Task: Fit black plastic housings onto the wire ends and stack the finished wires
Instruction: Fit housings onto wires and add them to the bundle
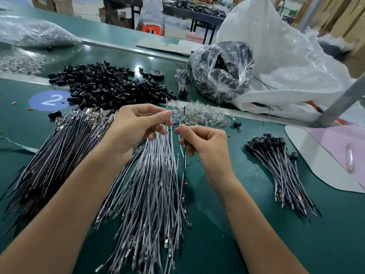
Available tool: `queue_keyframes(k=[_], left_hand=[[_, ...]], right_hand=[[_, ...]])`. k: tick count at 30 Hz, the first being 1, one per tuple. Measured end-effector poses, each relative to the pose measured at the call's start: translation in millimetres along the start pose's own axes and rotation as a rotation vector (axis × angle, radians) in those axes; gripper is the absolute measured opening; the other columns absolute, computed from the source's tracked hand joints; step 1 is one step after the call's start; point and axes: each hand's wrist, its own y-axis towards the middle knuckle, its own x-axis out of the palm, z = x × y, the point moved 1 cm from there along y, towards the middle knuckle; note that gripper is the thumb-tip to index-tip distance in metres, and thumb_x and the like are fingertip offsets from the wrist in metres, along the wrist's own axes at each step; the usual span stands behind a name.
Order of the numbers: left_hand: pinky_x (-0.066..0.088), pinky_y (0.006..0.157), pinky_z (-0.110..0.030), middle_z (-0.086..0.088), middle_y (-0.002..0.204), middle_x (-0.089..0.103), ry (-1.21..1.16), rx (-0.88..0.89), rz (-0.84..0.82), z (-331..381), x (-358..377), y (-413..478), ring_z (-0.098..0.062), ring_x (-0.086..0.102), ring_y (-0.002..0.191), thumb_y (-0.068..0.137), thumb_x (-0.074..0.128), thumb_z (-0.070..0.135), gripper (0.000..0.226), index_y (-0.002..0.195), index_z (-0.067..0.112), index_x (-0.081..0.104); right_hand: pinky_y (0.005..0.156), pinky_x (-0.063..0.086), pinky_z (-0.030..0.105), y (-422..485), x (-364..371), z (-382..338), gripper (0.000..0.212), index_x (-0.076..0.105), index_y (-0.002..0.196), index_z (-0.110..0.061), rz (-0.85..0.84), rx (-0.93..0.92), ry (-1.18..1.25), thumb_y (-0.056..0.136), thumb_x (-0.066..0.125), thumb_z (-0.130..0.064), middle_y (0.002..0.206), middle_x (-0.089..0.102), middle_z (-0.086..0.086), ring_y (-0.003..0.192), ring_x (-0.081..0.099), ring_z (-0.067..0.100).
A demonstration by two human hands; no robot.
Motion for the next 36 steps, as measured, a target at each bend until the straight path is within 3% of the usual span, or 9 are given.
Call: queue_keyframes(k=[4, 11, 16, 18, 21, 24, 27, 31, 36], left_hand=[[0.038, 0.042, -0.013, 0.001, 0.070, 0.069, -0.016, -0.035, -0.005, -9.0, 10.5, -0.9, -0.005, 0.054, 0.052, 0.062, 0.078, 0.027, 0.022, 0.079, 0.013, 0.076], [0.030, 0.046, -0.016, 0.003, 0.063, 0.060, -0.097, -0.083, -0.013, -18.4, 17.5, 0.6, -0.006, 0.043, 0.050, 0.056, 0.079, 0.027, 0.019, 0.069, 0.014, 0.075], [0.038, 0.046, -0.014, 0.003, 0.072, 0.064, -0.146, -0.065, -0.086, -17.4, 18.0, 0.7, -0.006, 0.049, 0.053, 0.065, 0.079, 0.037, 0.030, 0.086, 0.015, 0.077], [0.042, 0.049, -0.014, 0.005, 0.072, 0.067, 0.000, 0.027, 0.066, -18.5, 12.5, 4.9, -0.006, 0.053, 0.055, 0.073, 0.079, 0.033, 0.024, 0.091, 0.017, 0.075], [0.046, 0.059, -0.014, 0.005, 0.073, 0.067, 0.553, 0.265, 0.354, -21.1, -0.4, 18.9, -0.005, 0.057, 0.061, 0.086, 0.074, 0.019, 0.006, 0.091, 0.017, 0.074], [0.055, 0.080, -0.032, -0.003, 0.088, 0.072, 0.992, 0.327, 0.364, -20.7, -7.5, 47.8, -0.019, 0.067, 0.081, 0.090, 0.066, 0.014, 0.012, 0.099, 0.012, 0.074], [0.051, 0.094, -0.045, -0.014, 0.113, 0.067, 1.316, 0.188, 0.301, -23.7, -8.6, 83.7, -0.033, 0.058, 0.110, 0.092, 0.061, 0.012, 0.024, 0.115, 0.005, 0.067], [0.047, 0.078, -0.042, -0.017, 0.114, 0.060, 1.452, 0.053, 0.260, -32.1, -10.5, 114.8, -0.036, 0.056, 0.107, 0.091, 0.057, 0.003, 0.023, 0.114, 0.003, 0.061], [0.044, 0.071, -0.041, -0.021, 0.103, 0.063, 1.440, 0.060, 0.354, -29.8, -8.6, 132.6, -0.040, 0.060, 0.099, 0.092, 0.066, 0.013, 0.016, 0.100, 0.002, 0.059]], right_hand=[[0.049, 0.036, 0.018, 0.5, -0.5, 0.5, 0.028, 0.078, 0.079, -0.009, 0.035, -0.005, -0.046, 0.077, 0.073, -0.036, 0.058, 0.065, 0.000, 0.052, 0.043, 0.011], [0.055, 0.047, 0.020, -0.1, 1.3, 2.2, 0.012, 0.076, 0.081, -0.010, -0.030, 0.005, -0.053, 0.088, 0.070, -0.018, 0.066, 0.069, 0.000, 0.059, 0.059, 0.009], [0.056, 0.056, 0.026, 1.5, -7.3, -5.9, 0.011, 0.070, 0.085, -0.004, -0.065, 0.025, 0.070, 0.090, 0.064, -0.012, 0.068, 0.072, 0.006, 0.057, 0.068, 0.018], [0.055, 0.055, 0.025, 3.7, -18.6, -10.1, 0.009, 0.070, 0.089, -0.006, 0.014, 0.005, 0.094, 0.088, 0.064, -0.013, 0.066, 0.071, 0.004, 0.055, 0.066, 0.016], [0.050, 0.050, 0.021, 8.2, -35.4, -9.6, 0.009, 0.071, 0.089, -0.007, 0.225, -0.066, 0.085, 0.092, 0.063, -0.009, 0.063, 0.068, 0.001, 0.050, 0.059, 0.012], [0.047, 0.046, 0.021, 12.5, -43.3, -2.4, 0.014, 0.073, 0.085, -0.013, 0.413, -0.113, 0.003, 0.094, 0.063, -0.011, 0.062, 0.067, -0.002, 0.049, 0.055, 0.010], [0.052, 0.044, 0.021, 16.1, -46.5, 9.5, 0.014, 0.075, 0.084, -0.019, 0.527, -0.136, -0.206, 0.094, 0.065, -0.019, 0.062, 0.065, -0.008, 0.053, 0.053, 0.005], [0.060, 0.039, 0.013, 15.6, -43.1, 22.8, 0.014, 0.075, 0.085, -0.010, 0.556, -0.225, -0.474, 0.092, 0.067, -0.020, 0.066, 0.065, -0.008, 0.055, 0.051, 0.001], [0.066, 0.041, 0.004, 13.4, -35.3, 30.4, 0.011, 0.076, 0.093, -0.005, 0.466, -0.330, -0.645, 0.091, 0.068, -0.013, 0.078, 0.068, -0.005, 0.065, 0.056, 0.003]])
